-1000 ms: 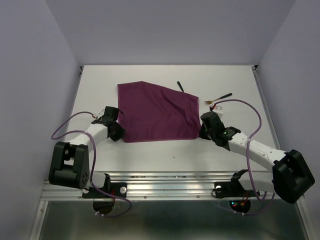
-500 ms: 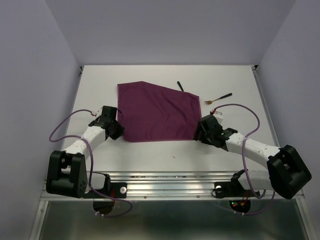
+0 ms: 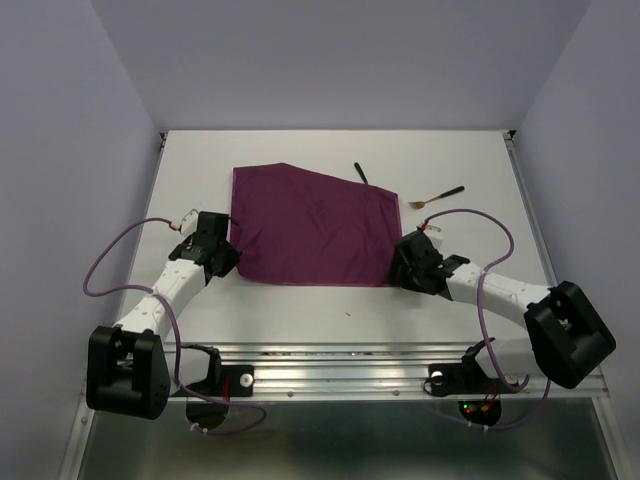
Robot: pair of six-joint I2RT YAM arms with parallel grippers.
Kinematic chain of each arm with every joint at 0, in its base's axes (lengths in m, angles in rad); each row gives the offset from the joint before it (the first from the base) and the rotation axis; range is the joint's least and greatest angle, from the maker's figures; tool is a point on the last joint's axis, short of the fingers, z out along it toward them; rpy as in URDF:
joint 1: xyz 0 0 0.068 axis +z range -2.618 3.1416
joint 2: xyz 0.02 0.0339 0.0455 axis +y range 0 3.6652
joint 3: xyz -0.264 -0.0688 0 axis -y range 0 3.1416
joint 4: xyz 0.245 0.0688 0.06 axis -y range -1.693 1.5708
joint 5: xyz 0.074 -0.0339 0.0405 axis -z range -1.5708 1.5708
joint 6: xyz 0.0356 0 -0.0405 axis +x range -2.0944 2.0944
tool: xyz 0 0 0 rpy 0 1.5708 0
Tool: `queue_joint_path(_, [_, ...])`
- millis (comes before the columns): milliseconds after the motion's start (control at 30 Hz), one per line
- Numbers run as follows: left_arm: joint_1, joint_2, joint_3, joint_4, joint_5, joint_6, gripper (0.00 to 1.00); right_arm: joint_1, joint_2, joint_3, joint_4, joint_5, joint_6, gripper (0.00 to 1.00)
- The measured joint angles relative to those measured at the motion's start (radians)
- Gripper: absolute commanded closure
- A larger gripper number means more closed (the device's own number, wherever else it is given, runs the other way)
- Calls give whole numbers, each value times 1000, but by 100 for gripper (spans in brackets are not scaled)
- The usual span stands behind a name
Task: Fold the napkin into a case and place the utensils inside
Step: Flatten out the crumpled napkin at the center of the board.
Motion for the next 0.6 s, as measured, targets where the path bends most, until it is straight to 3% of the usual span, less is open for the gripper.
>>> queue_joint_path(400, [0, -1, 3, 0, -5, -10, 100, -13, 14, -38, 179, -114, 34, 44])
queue_joint_path(600, [0, -1, 3, 0, -4, -10, 100, -13, 44, -26, 200, -114, 14, 47])
